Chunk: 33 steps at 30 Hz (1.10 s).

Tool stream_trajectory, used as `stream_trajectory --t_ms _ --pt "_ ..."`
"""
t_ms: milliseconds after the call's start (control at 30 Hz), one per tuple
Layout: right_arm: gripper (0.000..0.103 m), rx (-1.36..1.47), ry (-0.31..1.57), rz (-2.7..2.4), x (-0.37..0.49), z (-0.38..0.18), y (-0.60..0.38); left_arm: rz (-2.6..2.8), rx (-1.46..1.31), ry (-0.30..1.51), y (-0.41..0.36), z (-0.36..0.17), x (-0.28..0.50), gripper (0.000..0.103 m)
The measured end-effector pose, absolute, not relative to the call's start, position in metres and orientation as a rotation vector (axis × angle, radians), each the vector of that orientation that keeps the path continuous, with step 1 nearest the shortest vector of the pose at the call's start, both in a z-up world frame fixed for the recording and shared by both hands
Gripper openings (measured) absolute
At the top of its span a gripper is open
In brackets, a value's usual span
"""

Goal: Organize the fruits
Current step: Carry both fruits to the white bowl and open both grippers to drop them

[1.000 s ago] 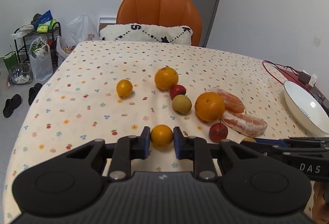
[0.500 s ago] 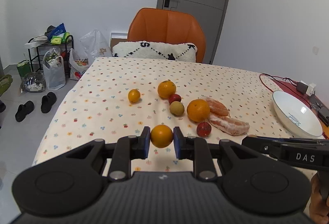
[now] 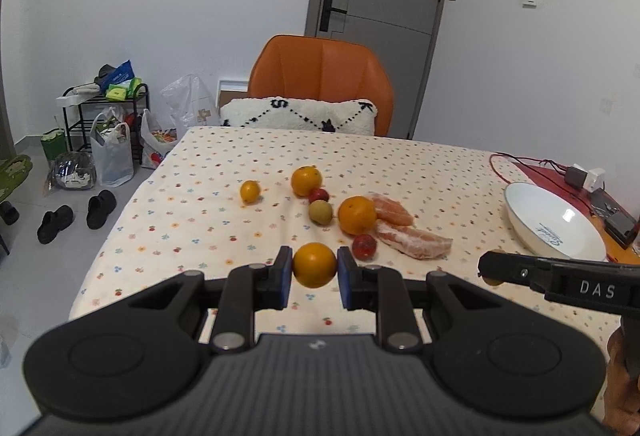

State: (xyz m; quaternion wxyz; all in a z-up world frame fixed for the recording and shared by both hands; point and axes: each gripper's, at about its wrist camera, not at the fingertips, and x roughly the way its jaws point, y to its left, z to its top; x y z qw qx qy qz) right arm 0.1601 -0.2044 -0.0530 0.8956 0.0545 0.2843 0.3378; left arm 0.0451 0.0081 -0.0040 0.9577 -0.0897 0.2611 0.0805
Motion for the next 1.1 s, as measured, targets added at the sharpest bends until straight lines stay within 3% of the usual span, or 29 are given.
stream_trajectory --t_ms 1100 --pt "0.024 0.278 0.462 0.408 0.178 -0.041 -0.362 -0.184 -0.077 0.549 -0.161 0.027 0.132 0.022"
